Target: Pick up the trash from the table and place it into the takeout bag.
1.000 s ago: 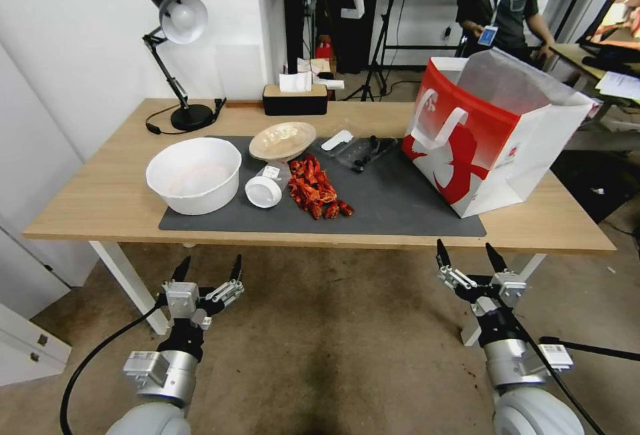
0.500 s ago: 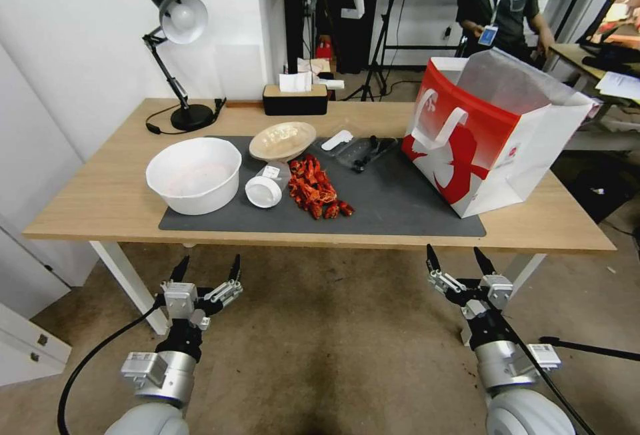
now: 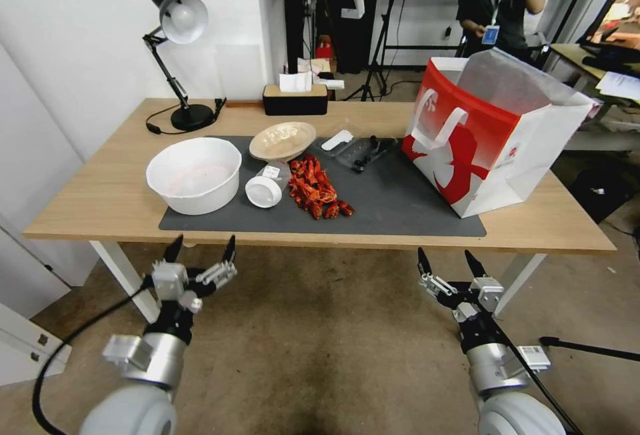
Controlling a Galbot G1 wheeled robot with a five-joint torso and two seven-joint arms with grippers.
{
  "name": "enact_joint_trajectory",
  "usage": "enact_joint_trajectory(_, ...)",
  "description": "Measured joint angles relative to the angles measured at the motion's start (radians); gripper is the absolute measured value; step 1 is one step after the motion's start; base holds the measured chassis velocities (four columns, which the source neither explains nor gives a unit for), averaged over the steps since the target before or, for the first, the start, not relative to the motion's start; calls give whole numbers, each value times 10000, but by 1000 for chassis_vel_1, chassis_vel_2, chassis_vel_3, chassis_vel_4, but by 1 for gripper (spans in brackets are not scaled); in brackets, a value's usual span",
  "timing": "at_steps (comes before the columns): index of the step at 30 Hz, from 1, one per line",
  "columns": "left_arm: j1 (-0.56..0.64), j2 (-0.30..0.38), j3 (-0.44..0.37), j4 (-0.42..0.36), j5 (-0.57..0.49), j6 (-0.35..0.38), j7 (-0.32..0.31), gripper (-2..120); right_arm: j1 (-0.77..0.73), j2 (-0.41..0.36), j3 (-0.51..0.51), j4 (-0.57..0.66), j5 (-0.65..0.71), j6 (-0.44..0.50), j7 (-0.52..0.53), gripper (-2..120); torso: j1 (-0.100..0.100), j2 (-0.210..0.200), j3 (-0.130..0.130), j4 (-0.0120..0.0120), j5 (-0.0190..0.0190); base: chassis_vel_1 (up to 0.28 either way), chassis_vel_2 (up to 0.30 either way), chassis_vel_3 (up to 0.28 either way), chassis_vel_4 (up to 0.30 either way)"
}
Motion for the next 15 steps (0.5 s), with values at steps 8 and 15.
enact_joint_trajectory(8,-1145,1837,-92,-347,-2831,1362,-789,100,34,-60,-106,49,-66,-99,36,100,-1,0,0,-3,1,0,0,0,0)
enact_joint_trajectory(15,-1999,3634,106,-378,-5562,1992,-1531,100,1068,-469,-863,-220,0,-482,241,100,0,-1,1,-1,2,0,0,0,0)
